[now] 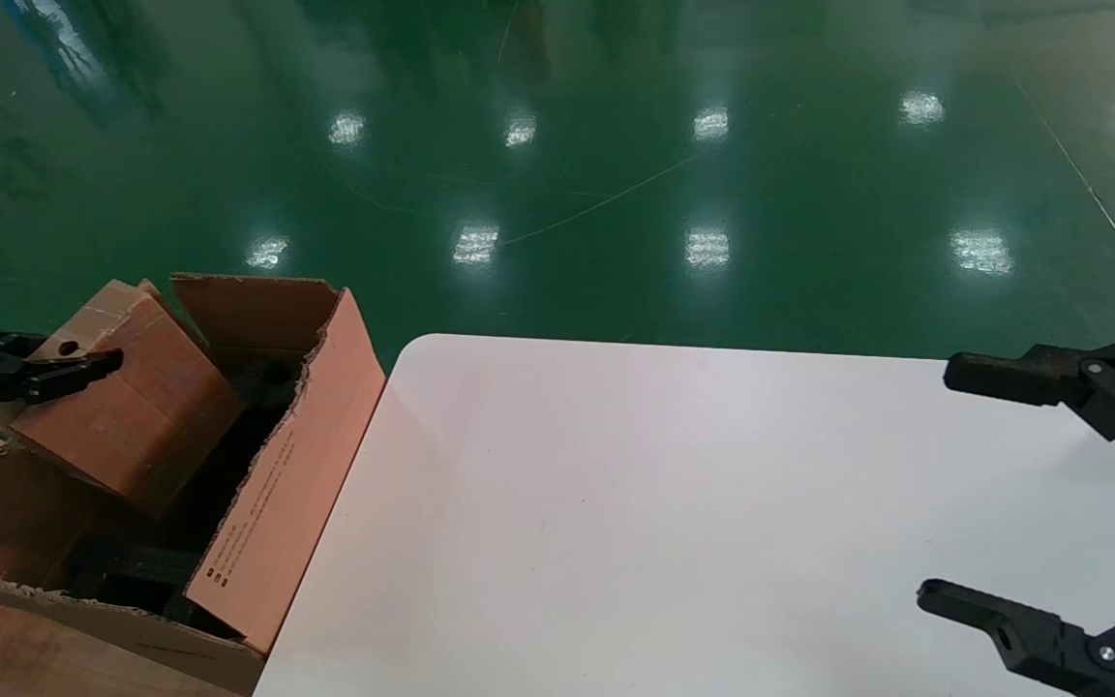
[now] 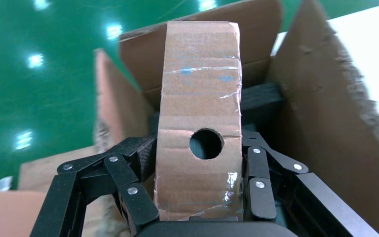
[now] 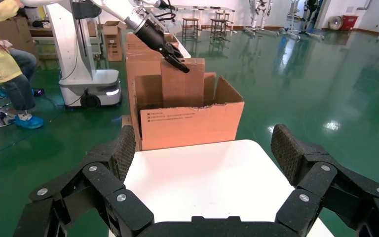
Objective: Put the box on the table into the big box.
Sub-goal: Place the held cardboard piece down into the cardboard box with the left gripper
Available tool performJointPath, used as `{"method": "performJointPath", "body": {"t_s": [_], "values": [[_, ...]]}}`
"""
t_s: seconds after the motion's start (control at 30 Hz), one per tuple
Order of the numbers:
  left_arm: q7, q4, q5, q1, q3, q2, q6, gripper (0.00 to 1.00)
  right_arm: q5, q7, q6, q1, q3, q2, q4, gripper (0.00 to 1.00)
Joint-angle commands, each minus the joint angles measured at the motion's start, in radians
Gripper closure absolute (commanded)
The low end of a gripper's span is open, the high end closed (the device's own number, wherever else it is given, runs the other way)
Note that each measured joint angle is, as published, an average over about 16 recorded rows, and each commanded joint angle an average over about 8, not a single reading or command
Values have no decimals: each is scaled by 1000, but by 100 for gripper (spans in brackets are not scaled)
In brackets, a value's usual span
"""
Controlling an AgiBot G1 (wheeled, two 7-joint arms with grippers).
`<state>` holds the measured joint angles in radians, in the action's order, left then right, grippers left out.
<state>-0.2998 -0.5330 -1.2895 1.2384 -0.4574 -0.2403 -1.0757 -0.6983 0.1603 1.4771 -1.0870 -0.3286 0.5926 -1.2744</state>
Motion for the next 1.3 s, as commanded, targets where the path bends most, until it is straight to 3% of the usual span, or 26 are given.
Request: {"method": "performJointPath", "body": {"t_s": [0.03, 0.67, 1.03, 1.3], "values": [[-15, -16, 5, -22, 2, 8, 31, 100, 0, 0, 0, 0, 0, 0, 0, 0], [-196, -167, 119, -314, -19, 60, 257, 100, 0, 0, 0, 0, -1, 0, 0, 0], [-297, -299, 175, -503, -35, 72, 588, 100, 1, 0, 0, 0, -1, 0, 0, 0], [-386, -429, 228, -647, -75, 127, 750, 100, 1, -1, 0, 0, -1, 0, 0, 0]]}}
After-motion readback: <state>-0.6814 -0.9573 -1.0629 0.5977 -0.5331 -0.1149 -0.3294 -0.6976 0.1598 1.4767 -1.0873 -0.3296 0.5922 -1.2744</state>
